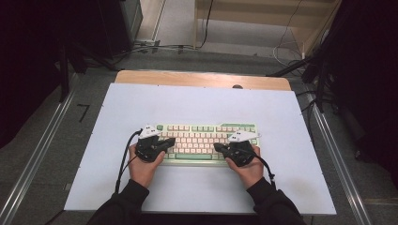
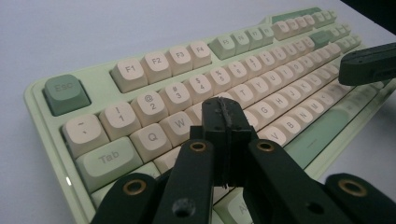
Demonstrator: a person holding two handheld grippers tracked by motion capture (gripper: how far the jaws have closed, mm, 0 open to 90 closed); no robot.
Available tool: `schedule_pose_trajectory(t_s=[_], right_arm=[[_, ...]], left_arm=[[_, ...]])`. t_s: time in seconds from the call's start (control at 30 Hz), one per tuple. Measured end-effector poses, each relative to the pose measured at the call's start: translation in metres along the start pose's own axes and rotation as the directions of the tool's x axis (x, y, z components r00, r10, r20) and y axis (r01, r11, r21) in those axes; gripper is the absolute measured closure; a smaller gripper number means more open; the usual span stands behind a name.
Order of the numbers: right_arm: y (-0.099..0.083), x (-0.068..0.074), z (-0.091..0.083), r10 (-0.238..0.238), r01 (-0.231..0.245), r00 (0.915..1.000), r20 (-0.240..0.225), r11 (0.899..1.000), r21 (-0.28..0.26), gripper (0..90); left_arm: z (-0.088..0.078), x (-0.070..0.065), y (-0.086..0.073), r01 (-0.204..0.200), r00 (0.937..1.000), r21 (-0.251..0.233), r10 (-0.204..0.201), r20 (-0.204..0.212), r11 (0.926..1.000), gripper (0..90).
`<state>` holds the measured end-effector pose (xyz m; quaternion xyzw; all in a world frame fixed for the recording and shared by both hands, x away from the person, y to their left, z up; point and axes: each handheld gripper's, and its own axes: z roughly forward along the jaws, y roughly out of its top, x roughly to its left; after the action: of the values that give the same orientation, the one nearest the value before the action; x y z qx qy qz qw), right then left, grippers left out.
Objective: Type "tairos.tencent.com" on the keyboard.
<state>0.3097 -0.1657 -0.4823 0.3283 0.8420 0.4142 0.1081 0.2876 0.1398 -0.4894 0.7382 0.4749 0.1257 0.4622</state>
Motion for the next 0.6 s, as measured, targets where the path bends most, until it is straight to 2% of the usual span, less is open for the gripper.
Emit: schedule_pose_trajectory(t_s=[0.33,0.6], right_arm=[[0.001,0.001,0.001,-0.001,0.001,1.0000,-0.001,1.000,-0.002,88.2],[0.001,0.001,0.001,0.003,-0.003,1.0000,-0.001,1.000,-0.004,88.1]], left_arm=[[0.006,-0.003,0.002,0.012,0.9995,-0.011,-0.011,0.029,0.9999,90.0],[0.011,-0.007,0.007,0.003,0.9992,-0.020,-0.003,0.039,0.9998,90.0]])
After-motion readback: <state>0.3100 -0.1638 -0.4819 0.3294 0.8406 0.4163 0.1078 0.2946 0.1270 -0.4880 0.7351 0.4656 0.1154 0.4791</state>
